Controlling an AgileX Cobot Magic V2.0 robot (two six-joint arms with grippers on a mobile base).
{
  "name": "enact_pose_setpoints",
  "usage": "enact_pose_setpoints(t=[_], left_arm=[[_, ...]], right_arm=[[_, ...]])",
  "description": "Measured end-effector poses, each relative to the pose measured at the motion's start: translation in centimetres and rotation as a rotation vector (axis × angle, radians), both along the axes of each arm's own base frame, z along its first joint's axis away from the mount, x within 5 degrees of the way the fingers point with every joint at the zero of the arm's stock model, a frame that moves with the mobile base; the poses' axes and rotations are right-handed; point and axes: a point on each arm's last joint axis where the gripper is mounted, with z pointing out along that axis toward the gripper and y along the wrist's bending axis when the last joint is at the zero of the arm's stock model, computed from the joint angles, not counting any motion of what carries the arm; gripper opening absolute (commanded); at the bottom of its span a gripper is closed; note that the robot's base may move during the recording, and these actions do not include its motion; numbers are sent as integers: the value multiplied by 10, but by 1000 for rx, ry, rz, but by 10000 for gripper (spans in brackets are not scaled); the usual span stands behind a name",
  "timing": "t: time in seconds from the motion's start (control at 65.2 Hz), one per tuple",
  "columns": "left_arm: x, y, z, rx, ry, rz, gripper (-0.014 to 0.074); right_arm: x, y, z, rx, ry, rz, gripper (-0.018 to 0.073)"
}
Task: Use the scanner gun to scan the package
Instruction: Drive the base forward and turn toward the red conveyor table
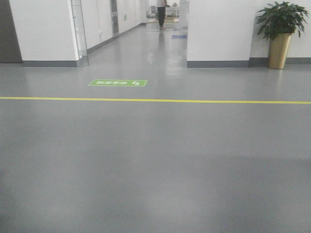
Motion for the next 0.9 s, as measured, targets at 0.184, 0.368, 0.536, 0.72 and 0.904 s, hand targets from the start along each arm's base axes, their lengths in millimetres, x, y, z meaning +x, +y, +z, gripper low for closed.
enact_pose_setpoints(t=[0.184,0.368,0.536,0.72,0.904], left_arm=[[0,0,0,0,0,0,-111],[0,0,0,0,0,0,-111],[0,0,0,0,0,0,-111],[0,0,0,0,0,0,-111],[0,0,0,0,0,0,-111]], right_arm=[[0,0,0,0,0,0,-160],[0,0,0,0,0,0,-160],[0,0,0,0,0,0,-160],[0,0,0,0,0,0,-160],[0,0,0,0,0,0,-160]])
